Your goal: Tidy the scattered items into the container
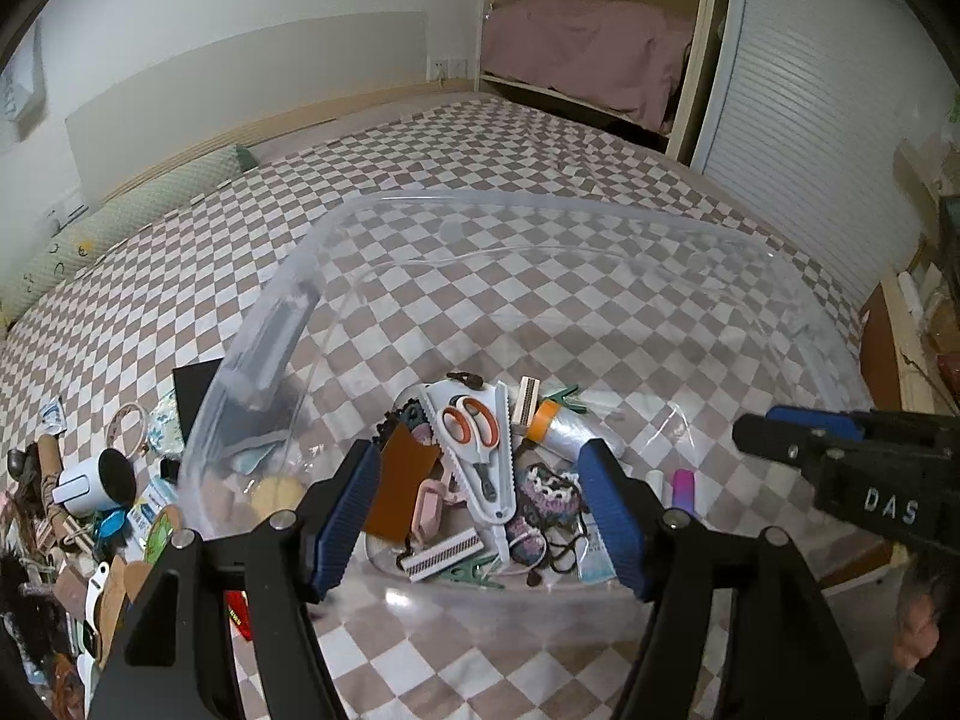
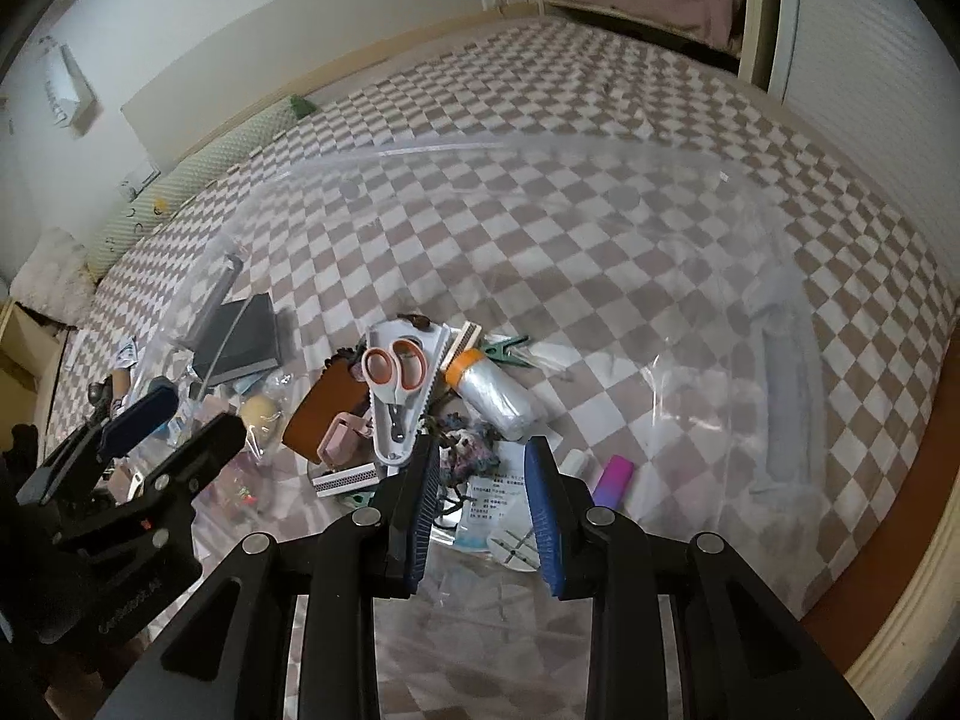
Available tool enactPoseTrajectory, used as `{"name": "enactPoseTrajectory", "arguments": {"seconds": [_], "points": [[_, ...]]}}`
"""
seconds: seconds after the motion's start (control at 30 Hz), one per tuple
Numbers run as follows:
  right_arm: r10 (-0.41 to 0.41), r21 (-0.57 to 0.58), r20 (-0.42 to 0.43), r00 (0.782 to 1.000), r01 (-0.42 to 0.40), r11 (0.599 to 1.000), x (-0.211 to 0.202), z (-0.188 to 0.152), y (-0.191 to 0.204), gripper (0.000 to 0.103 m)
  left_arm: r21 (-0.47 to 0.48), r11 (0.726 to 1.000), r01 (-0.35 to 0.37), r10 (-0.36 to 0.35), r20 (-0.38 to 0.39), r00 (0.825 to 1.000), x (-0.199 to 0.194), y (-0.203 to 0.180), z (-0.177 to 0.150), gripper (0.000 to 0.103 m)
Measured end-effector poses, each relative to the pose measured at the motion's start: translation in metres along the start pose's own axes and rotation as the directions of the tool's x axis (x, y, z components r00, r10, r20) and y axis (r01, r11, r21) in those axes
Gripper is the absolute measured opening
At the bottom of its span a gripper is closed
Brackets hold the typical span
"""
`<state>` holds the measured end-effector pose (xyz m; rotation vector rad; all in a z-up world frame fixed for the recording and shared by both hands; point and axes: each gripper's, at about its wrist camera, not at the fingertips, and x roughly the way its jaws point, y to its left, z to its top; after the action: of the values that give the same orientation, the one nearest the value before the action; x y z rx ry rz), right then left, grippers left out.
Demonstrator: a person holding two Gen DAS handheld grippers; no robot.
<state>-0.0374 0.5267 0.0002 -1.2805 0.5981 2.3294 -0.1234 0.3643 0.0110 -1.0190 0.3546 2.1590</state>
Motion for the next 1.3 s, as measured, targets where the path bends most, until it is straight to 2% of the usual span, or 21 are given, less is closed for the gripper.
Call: {"name": "enactPoseTrajectory", "arguments": {"seconds": [0.1, 0.17, 0.2, 0.3, 0.37, 0.4, 0.43, 0.5, 0.63, 0.8, 1.0, 1.13, 1.17, 1.2, 1.27, 1.3], "points": [[0.025, 0.006, 0.058, 0.998, -0.025, 1.000, -0.016, -0.006, 0.007, 0.029, -0.007, 1.000, -0.001, 0.001, 0.020, 1.000, -0.016, 0.004, -0.007, 0.069], [0.095, 0.014, 0.067, 0.993, -0.096, 0.995, -0.023, -0.007, 0.010, 0.029, -0.010, 1.000, -0.003, 0.003, 0.035, 0.999, -0.028, 0.008, -0.012, 0.069], [0.172, 0.024, 0.066, 0.983, -0.174, 0.984, -0.026, -0.009, 0.011, 0.029, -0.012, 1.000, -0.004, 0.004, 0.043, 0.999, -0.033, 0.009, -0.014, 0.069], [0.288, 0.060, 0.114, 0.951, -0.296, 0.953, -0.038, -0.015, 0.012, 0.030, -0.015, 1.000, -0.020, 0.021, 0.071, 0.997, -0.055, 0.015, -0.023, 0.069], [0.295, 0.014, 0.170, 0.940, -0.301, 0.953, -0.050, -0.020, 0.020, 0.047, -0.022, 0.999, -0.026, 0.028, 0.087, 0.996, -0.069, 0.021, -0.029, 0.069], [0.303, -0.020, 0.201, 0.932, -0.305, 0.952, -0.056, -0.024, 0.026, 0.081, -0.025, 0.999, -0.029, 0.032, 0.095, 0.995, -0.077, 0.023, -0.033, 0.069], [0.326, -0.066, 0.229, 0.917, -0.319, 0.945, -0.062, -0.028, 0.033, 0.103, -0.027, 0.999, -0.036, 0.039, 0.103, 0.994, -0.084, 0.026, -0.036, 0.069], [0.372, -0.156, 0.265, 0.890, -0.341, 0.927, -0.071, -0.037, 0.050, 0.103, -0.030, 0.998, -0.052, 0.055, 0.121, 0.991, -0.097, 0.032, -0.044, 0.069], [0.365, -0.195, 0.271, 0.891, -0.321, 0.927, -0.071, -0.048, 0.075, 0.103, -0.051, 0.996, -0.079, 0.086, 0.153, 0.984, -0.122, 0.045, -0.060, 0.069], [0.347, -0.275, 0.349, 0.871, -0.258, 0.926, -0.075, -0.067, 0.103, 0.103, -0.084, 0.989, -0.124, 0.139, 0.194, 0.971, -0.151, 0.065, -0.083, 0.069], [0.358, -0.359, 0.384, 0.851, -0.220, 0.907, -0.077, -0.091, 0.133, 0.103, -0.149, 0.976, -0.157, 0.187, 0.212, 0.959, -0.174, 0.092, -0.112, 0.069], [0.355, -0.413, 0.380, 0.854, -0.187, 0.891, -0.074, -0.104, 0.154, 0.103, -0.182, 0.960, -0.212, 0.249, 0.213, 0.945, -0.184, 0.112, -0.133, 0.069], [0.356, -0.419, 0.377, 0.855, -0.185, 0.889, -0.073, -0.106, 0.158, 0.103, -0.192, 0.957, -0.216, 0.256, 0.212, 0.943, -0.185, 0.115, -0.136, 0.071], [0.362, -0.420, 0.374, 0.854, -0.192, 0.887, -0.072, -0.108, 0.160, 0.103, -0.207, 0.953, -0.221, 0.265, 0.213, 0.940, -0.186, 0.120, -0.140, 0.080], [0.374, -0.420, 0.367, 0.852, -0.207, 0.884, -0.071, -0.111, 0.164, 0.103, -0.239, 0.943, -0.232, 0.284, 0.216, 0.934, -0.190, 0.130, -0.149, 0.089], [0.384, -0.418, 0.365, 0.848, -0.219, 0.881, -0.070, -0.111, 0.166, 0.103, -0.254, 0.937, -0.240, 0.298, 0.218, 0.929, -0.192, 0.137, -0.154, 0.089]]}}
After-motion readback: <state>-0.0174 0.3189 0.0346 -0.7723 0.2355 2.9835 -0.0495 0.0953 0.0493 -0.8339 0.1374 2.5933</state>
